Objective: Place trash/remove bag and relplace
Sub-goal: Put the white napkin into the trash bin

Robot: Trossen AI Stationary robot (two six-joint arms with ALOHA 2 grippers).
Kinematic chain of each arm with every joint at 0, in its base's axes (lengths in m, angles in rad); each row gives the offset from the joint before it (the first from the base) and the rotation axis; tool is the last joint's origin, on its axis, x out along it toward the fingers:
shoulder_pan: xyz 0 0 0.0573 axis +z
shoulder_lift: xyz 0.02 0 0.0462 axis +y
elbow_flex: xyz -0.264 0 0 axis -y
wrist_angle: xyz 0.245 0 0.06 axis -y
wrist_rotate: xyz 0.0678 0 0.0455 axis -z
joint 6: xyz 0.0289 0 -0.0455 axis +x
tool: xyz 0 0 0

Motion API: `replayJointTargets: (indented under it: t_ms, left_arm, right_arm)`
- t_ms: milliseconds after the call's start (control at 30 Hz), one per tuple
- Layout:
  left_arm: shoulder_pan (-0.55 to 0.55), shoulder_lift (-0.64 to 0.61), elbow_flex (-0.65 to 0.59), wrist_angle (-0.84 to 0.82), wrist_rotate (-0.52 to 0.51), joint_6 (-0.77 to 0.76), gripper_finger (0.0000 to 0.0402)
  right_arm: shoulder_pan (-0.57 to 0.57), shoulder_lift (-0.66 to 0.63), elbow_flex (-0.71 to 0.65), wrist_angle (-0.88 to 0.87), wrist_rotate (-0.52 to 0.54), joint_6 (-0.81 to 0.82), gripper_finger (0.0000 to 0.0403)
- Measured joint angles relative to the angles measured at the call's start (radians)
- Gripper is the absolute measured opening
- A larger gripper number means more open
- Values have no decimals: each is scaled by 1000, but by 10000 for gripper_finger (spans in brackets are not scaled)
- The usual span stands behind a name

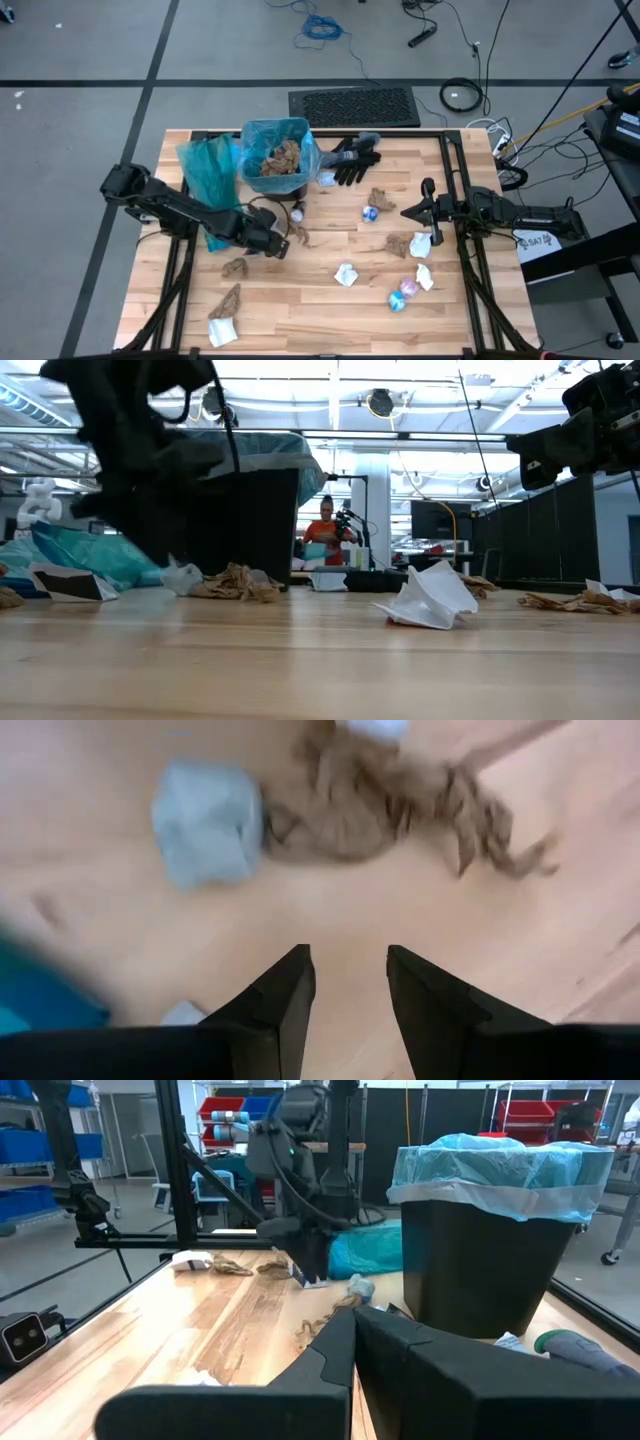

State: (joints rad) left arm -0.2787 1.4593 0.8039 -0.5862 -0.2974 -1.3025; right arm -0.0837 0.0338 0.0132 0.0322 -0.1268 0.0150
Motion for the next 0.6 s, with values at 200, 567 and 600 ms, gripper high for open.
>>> replayJointTargets:
  t_ms: [200,567,600]
  left_arm:
    - [18,-1,80,-164,-121,0,134]
    - [104,60,80,-175,-172,27,134]
    - [109,73,80,-174,-172,29,134]
  right_arm:
    - [0,0,0,0,0,0,0]
    - [0,0,0,0,0,0,0]
    - [0,0,0,0,0,0,0]
